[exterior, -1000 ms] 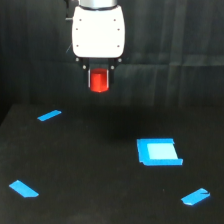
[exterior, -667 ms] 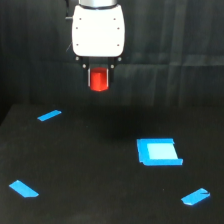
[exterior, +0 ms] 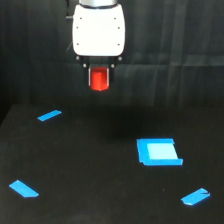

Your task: Pick up the red object from the table

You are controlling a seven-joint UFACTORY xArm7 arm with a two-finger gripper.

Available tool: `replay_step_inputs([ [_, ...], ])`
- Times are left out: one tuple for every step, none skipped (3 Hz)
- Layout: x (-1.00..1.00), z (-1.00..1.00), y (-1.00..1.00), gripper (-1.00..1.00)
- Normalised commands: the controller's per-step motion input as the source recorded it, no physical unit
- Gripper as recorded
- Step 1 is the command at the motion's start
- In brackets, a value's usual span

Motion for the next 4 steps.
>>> replay_step_inputs([
  [-0.02, 0.03, -0.07, -1.00],
  [0.05, 0.07, 0.08, -1.00],
  [0.09, -0.03, 0.05, -0.99],
  [0.03, 0.01, 0.09, -1.00],
])
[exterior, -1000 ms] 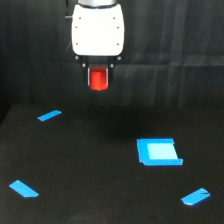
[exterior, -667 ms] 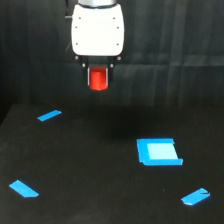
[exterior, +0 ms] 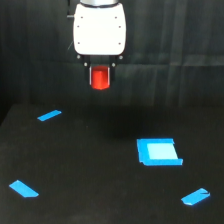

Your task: Pick up the red object from the table

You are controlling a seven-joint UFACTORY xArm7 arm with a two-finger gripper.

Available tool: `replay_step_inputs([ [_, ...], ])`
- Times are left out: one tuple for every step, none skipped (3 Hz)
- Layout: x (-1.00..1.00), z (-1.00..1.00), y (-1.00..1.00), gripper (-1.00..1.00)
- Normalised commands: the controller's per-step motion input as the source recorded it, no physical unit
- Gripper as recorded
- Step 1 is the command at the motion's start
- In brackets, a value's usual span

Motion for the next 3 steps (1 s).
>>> replay_step_inputs([
  [0.03, 0.04, 0.02, -1.00],
  [0.05, 0.00, -0.04, -1.00],
  [0.12, 0.07, 0.02, -0.99],
])
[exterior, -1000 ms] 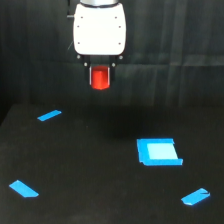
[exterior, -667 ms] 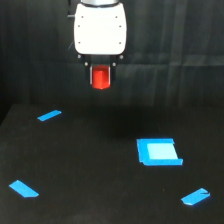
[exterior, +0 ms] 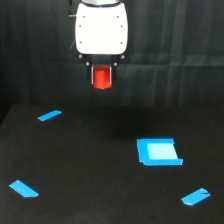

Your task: Pick up the red object from the table

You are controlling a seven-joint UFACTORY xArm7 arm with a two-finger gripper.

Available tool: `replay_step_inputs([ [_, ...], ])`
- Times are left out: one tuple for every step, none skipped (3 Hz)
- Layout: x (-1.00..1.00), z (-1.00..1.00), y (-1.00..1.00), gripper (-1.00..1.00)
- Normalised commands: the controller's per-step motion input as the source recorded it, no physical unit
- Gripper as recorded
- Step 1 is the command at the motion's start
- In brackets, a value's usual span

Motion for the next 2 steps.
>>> replay_step_inputs([
  [-0.05, 0.04, 0.01, -0.93],
  [0.07, 0.04, 0.01, -1.00],
])
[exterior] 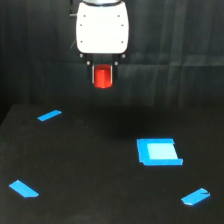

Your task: Pick up the red object from the table

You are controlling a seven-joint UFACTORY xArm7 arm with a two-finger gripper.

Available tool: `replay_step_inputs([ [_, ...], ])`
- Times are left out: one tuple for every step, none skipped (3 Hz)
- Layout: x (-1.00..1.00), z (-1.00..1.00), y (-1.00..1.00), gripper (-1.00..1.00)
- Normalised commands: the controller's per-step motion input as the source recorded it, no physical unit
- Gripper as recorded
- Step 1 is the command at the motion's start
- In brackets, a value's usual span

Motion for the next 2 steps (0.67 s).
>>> replay_step_inputs([
  [0.08, -0.02, 0.05, -0.95],
  [0.07, 0.04, 0.00, -1.00],
])
